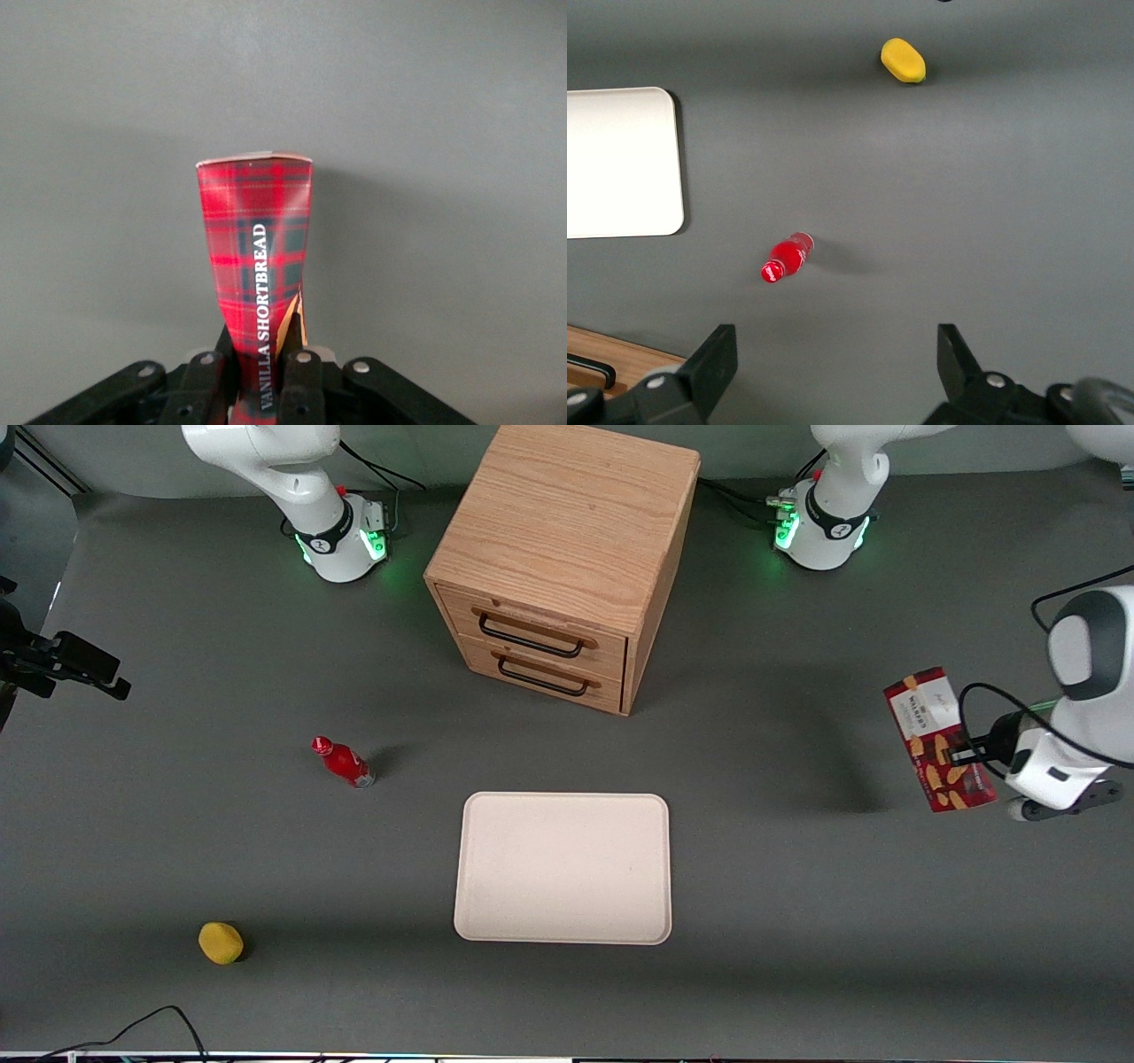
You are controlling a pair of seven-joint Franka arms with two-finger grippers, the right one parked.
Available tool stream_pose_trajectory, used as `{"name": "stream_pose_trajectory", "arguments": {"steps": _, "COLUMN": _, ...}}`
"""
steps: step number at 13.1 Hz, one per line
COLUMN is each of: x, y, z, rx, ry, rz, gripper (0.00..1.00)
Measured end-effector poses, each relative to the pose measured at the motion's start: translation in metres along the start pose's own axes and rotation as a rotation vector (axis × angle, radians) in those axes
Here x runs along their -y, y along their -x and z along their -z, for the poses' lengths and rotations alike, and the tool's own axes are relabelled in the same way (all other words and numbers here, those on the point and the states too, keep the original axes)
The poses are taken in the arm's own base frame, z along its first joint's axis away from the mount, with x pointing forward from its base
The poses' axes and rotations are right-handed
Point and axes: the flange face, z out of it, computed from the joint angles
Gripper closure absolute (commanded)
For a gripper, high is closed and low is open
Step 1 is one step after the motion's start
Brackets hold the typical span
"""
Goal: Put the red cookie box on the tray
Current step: 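Lift the cookie box upright with the left gripper, then carry the upright box over the cream tray with the left gripper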
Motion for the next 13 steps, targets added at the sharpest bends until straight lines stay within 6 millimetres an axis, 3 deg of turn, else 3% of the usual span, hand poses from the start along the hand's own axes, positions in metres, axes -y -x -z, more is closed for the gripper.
{"name": "stream_pose_trajectory", "arguments": {"steps": 3, "x": -0.005, "y": 0.01, "z": 0.064, "rx": -0.001, "ry": 0.001, "rz": -0.011, "gripper": 1.0}}
{"name": "stream_pose_trajectory", "arguments": {"steps": 6, "x": -0.04, "y": 0.029, "z": 0.101, "rx": -0.041, "ry": 0.016, "rz": -0.023, "gripper": 1.0}}
{"name": "stream_pose_trajectory", "arguments": {"steps": 10, "x": -0.139, "y": 0.058, "z": 0.113, "rx": -0.096, "ry": 0.054, "rz": 0.057, "gripper": 1.0}}
{"name": "stream_pose_trajectory", "arguments": {"steps": 13, "x": -0.218, "y": 0.071, "z": 0.094, "rx": -0.138, "ry": 0.097, "rz": 0.097, "gripper": 1.0}}
